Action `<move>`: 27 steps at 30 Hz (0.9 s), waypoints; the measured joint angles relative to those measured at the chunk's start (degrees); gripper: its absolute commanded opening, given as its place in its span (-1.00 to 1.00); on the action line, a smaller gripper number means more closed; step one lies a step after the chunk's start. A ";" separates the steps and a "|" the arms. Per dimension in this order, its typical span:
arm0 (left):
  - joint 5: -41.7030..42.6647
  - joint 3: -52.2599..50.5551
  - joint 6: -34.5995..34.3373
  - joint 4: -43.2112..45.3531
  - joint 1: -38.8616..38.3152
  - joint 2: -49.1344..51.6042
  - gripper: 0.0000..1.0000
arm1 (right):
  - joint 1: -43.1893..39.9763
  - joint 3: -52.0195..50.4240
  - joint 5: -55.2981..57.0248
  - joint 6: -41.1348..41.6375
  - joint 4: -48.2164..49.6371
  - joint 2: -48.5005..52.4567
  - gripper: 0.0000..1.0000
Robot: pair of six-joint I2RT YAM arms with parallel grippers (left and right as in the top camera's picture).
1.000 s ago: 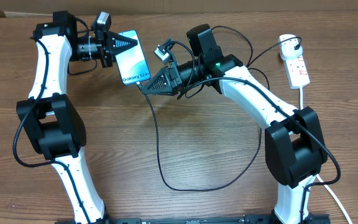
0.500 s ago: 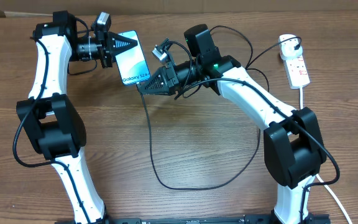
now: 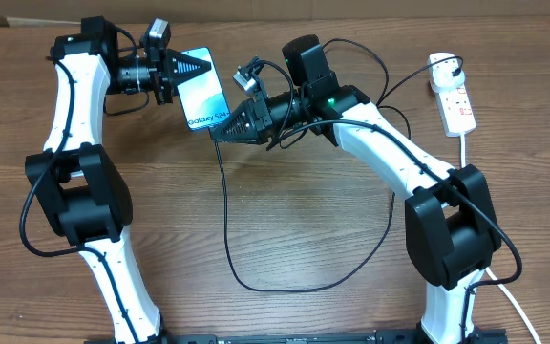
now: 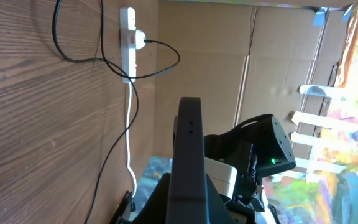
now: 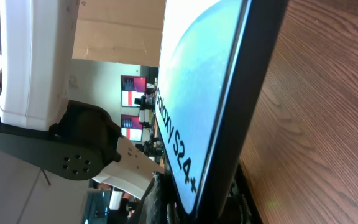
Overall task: Plug charger to phone and switch on socket
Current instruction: 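Push the USB-C plug into the phone's bottom port with the right gripper, then open the right gripper and lower the phone with the left gripper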
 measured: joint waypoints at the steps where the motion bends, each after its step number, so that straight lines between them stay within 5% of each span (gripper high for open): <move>1: 0.00 0.00 0.00 0.00 0.00 0.00 -0.91 | 0.00 0.00 0.00 0.02 0.02 0.00 -0.93; 10: -0.22 0.00 0.00 0.07 0.00 0.00 -0.90 | 0.00 0.00 0.61 0.00 0.00 0.00 -0.90; 14: -0.90 0.00 0.02 0.26 0.00 0.00 -0.91 | -0.07 -0.02 1.07 0.22 -0.04 0.00 -0.30; 27: -9.16 0.00 0.07 -0.02 -0.66 0.00 -0.92 | -4.50 -0.02 6.05 -5.25 -7.30 0.00 -0.03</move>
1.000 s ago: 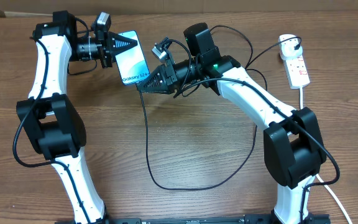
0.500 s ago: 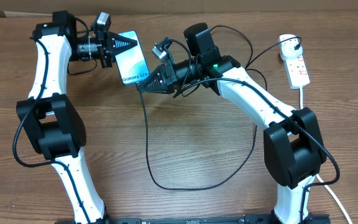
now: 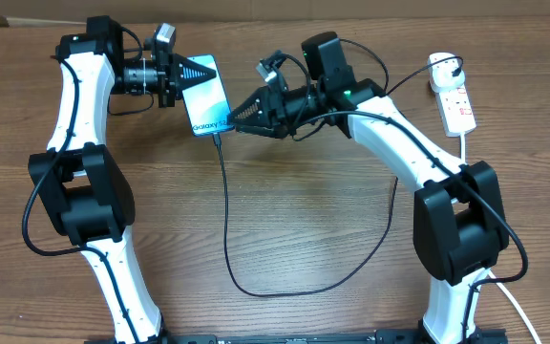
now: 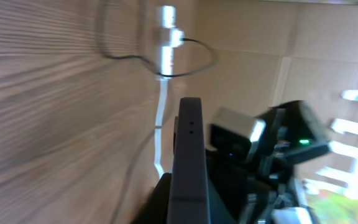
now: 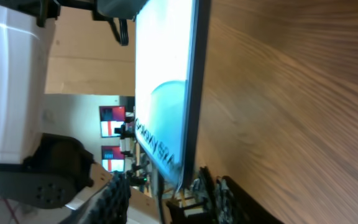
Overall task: Plug charger to phone and switch on socket
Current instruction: 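Open the right gripper and lower the phone with the left gripper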
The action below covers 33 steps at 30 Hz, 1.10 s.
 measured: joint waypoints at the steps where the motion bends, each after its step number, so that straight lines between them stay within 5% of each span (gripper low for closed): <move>1: -1.70 0.00 0.00 0.00 0.00 0.00 -0.92 | -0.33 0.02 0.28 -0.70 -0.98 0.00 0.00; 12: -27.61 0.00 7.34 -4.55 -3.85 0.00 -0.92 | -7.87 0.04 13.55 -16.24 -23.96 0.00 0.10; 20: -31.50 0.00 14.23 -3.87 -9.92 0.00 -0.92 | -10.64 0.04 22.34 -24.04 -30.58 0.00 0.14; 33: -31.30 0.00 13.38 2.16 -9.73 5.31 -0.91 | -10.56 0.04 25.90 -25.92 -31.61 0.00 0.14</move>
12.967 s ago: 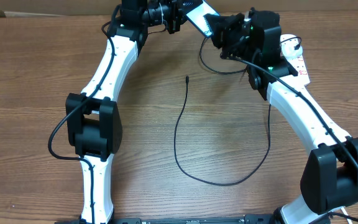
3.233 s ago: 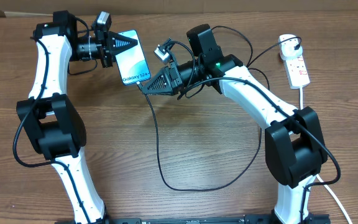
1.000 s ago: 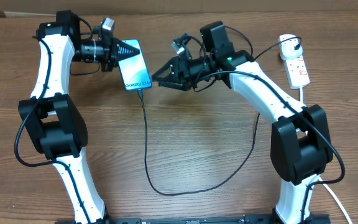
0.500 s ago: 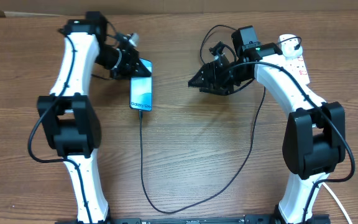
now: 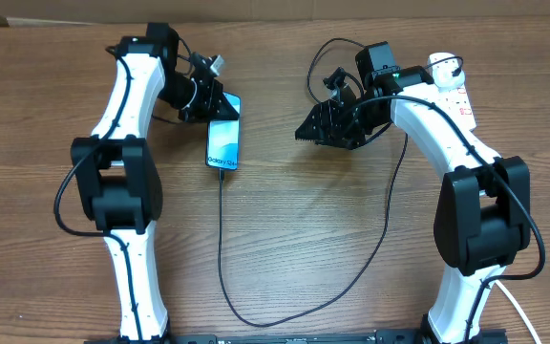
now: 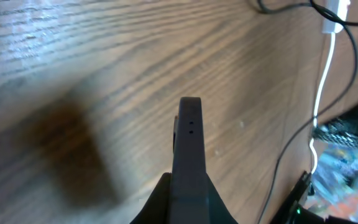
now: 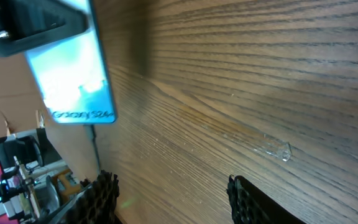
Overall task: Plug charger to phone and switch on socket
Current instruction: 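Open the right gripper and lower the phone with the left gripper, then lay the phone flat on the table and open the left gripper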
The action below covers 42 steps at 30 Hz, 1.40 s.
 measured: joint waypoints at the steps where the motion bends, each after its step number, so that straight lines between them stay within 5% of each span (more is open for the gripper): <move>1: 0.00 0.00 -0.63 0.70 0.00 0.63 -0.91 | 0.00 0.00 0.02 0.00 -0.04 0.00 0.14; 25: -3.48 0.00 -5.31 3.41 0.00 5.42 -0.91 | 0.00 -0.02 0.17 -0.22 -0.68 0.00 0.15; 42: -6.25 0.00 -5.53 2.82 0.00 5.42 -0.72 | 0.00 0.00 0.17 -0.20 -1.01 0.00 0.15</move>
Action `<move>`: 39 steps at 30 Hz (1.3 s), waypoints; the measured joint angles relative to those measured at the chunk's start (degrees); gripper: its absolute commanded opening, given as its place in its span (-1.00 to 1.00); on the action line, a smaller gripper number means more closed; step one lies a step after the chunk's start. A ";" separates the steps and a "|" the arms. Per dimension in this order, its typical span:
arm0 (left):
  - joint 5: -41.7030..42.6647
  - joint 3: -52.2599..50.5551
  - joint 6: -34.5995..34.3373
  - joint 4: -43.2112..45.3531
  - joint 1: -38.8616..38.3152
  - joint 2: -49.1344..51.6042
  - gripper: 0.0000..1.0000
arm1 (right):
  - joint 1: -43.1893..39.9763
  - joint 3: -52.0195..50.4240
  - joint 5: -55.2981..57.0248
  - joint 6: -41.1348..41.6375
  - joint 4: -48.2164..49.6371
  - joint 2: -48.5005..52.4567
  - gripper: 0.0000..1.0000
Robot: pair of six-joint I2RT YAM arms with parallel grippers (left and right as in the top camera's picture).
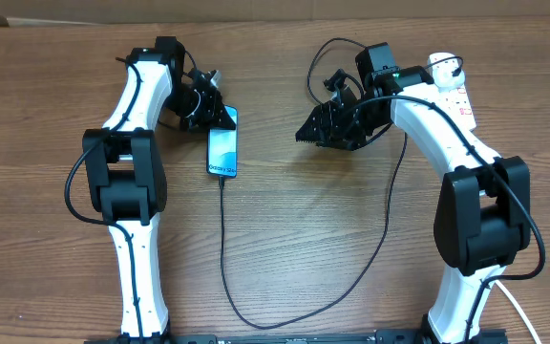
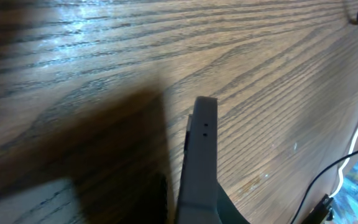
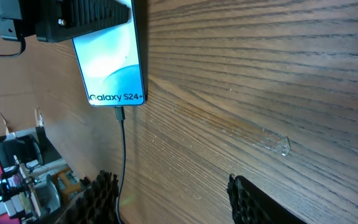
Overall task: Plug charger to phone and switch on socket
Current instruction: 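Lay the phone flat on the table and open the left gripper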
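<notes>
The phone (image 1: 222, 151) lies screen up at the back left of the table, showing "Galaxy S24+" (image 3: 110, 68). A black charger cable (image 1: 221, 248) is plugged into its near end. My left gripper (image 1: 206, 107) sits at the phone's far end. In the left wrist view the phone (image 2: 199, 149) shows edge-on and leans on one finger, with a gap to the other. My right gripper (image 1: 310, 132) hovers open and empty right of the phone, with ribbed fingertips (image 3: 101, 186). The white socket strip (image 1: 456, 103) with the charger plug in it lies at the back right.
The cable (image 3: 122, 162) runs from the phone in a wide loop across the table's front and back up to the strip. A white lead (image 1: 509, 301) leaves the strip toward the front right. A cardboard wall lines the back edge. A small clear scrap (image 3: 277, 146) lies on the wood.
The phone has settled flatter on the table and turned slightly. My left gripper's jaws have parted, so one finger now stands off the phone. My right arm has not moved.
At first my left gripper held the phone in the air, with my right gripper at its lower end by the cable. Then my right gripper stood back with the cable hanging from the phone. Later the phone was down at the table, my right gripper further right.
</notes>
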 measured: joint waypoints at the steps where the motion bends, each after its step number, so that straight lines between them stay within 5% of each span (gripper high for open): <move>1: -0.15 0.00 0.00 -0.02 0.00 0.00 -0.70 | 0.00 0.00 0.00 0.00 -0.02 0.00 0.15; 18: -3.10 0.00 -1.44 -0.07 0.00 0.00 -0.31 | 0.00 -0.02 0.00 -0.17 -0.07 0.00 0.15; 39: -13.09 1.01 -8.90 -0.68 -0.11 -0.33 -0.27 | 0.00 0.00 -0.02 -0.20 -0.09 0.00 0.15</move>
